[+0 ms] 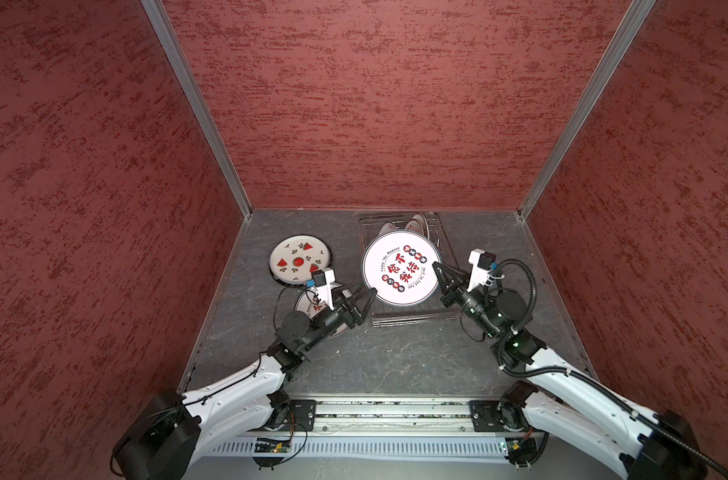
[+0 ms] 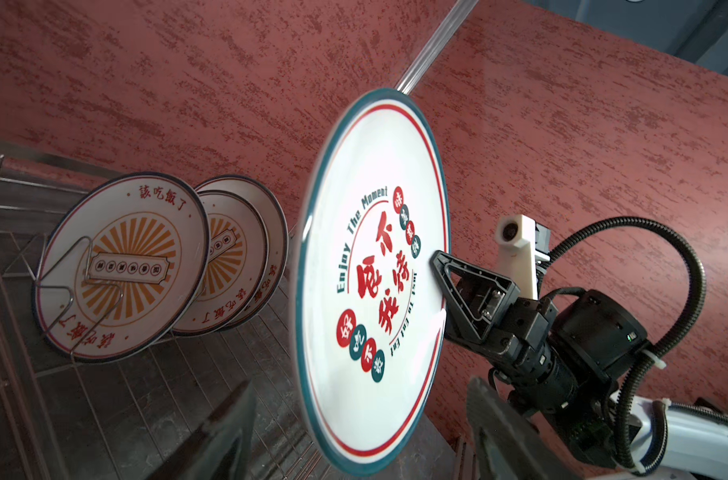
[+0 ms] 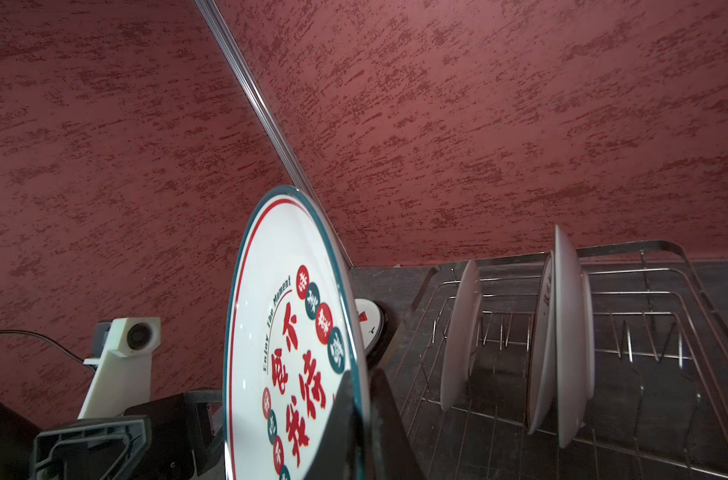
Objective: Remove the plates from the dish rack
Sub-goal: 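Bring the text plate toward the left gripper and grasp its rim with the left gripper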
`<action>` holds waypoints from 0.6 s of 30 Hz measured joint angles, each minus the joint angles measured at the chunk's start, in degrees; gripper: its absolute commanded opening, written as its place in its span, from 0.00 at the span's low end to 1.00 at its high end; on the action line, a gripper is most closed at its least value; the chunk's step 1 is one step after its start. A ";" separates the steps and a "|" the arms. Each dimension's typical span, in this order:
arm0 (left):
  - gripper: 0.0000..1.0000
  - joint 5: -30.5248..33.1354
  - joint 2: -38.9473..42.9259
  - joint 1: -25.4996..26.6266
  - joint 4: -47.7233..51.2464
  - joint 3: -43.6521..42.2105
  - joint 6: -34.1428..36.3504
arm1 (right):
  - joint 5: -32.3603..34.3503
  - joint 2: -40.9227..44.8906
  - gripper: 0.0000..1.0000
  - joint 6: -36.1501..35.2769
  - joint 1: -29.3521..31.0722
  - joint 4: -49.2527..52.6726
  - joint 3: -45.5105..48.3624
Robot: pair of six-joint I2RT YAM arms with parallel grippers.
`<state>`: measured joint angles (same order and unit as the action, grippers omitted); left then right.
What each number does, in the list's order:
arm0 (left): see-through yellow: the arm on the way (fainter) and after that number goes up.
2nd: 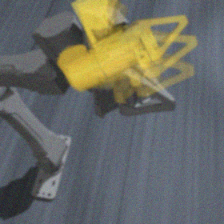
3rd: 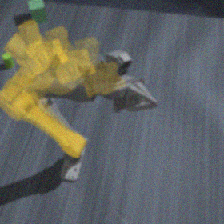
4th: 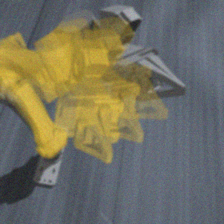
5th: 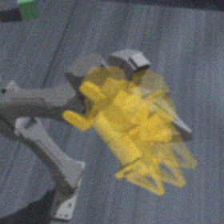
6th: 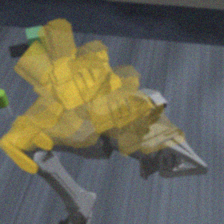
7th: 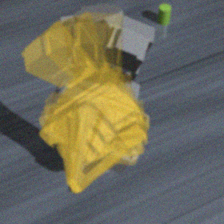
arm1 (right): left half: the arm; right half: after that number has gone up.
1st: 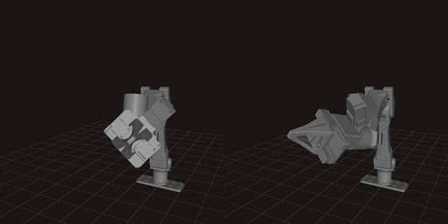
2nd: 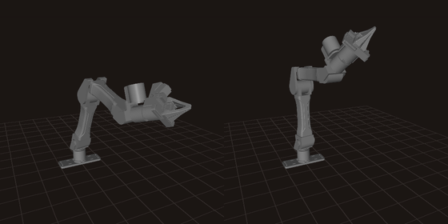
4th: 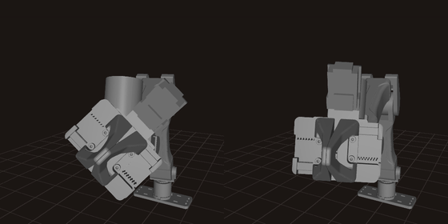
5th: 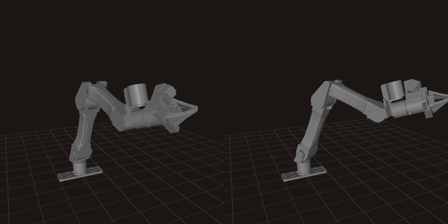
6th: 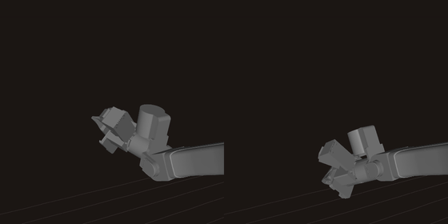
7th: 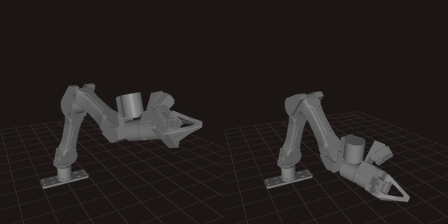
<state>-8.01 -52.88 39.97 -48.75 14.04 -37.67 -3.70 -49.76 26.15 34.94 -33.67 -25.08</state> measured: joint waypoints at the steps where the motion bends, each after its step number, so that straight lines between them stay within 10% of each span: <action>1: 0.65 0.61 0.13 0.00 0.98 0.00 -0.42 | -0.42 -0.33 0.00 0.26 0.00 -1.33 0.61; 18: 0.09 0.57 -3.89 1.09 5.09 3.30 -4.02 | -3.17 -2.34 0.00 0.17 0.00 -10.71 4.26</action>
<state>-7.44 -56.77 41.06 -43.66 17.34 -41.69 -6.87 -52.10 26.33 34.94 -44.38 -20.82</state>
